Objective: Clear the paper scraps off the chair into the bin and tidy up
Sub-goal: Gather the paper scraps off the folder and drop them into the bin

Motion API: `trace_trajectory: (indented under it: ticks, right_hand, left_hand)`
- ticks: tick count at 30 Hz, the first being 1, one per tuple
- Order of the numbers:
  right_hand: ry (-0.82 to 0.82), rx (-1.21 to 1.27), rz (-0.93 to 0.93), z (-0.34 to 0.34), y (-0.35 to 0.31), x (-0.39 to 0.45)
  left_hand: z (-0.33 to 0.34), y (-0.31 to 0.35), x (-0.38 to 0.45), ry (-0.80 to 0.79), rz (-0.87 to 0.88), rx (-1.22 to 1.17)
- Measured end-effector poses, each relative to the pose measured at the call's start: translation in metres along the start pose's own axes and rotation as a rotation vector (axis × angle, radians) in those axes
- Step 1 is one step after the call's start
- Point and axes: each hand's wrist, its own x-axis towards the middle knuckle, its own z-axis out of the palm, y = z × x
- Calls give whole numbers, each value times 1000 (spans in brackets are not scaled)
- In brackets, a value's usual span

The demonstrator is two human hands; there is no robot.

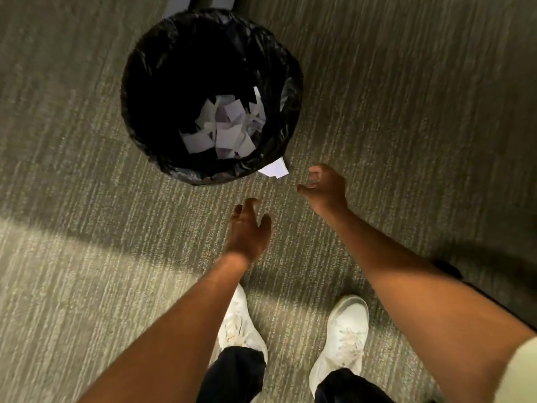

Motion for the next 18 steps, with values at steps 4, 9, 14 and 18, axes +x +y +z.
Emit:
trace_trajectory:
  ticks: [4, 9, 14, 18]
  right_hand:
    - [1, -36, -21, 29, 23, 27]
    - [0, -35, 6, 61, 41, 65]
    - [1, -59, -6, 92, 51, 96]
    - [11, -78, -33, 116, 52, 117]
  left_hand:
    - [19, -23, 30, -11, -11, 20]
    - [41, -39, 65, -17, -16, 30]
    - [56, -60, 91, -22, 22, 37]
    - [59, -74, 110, 1, 48, 60]
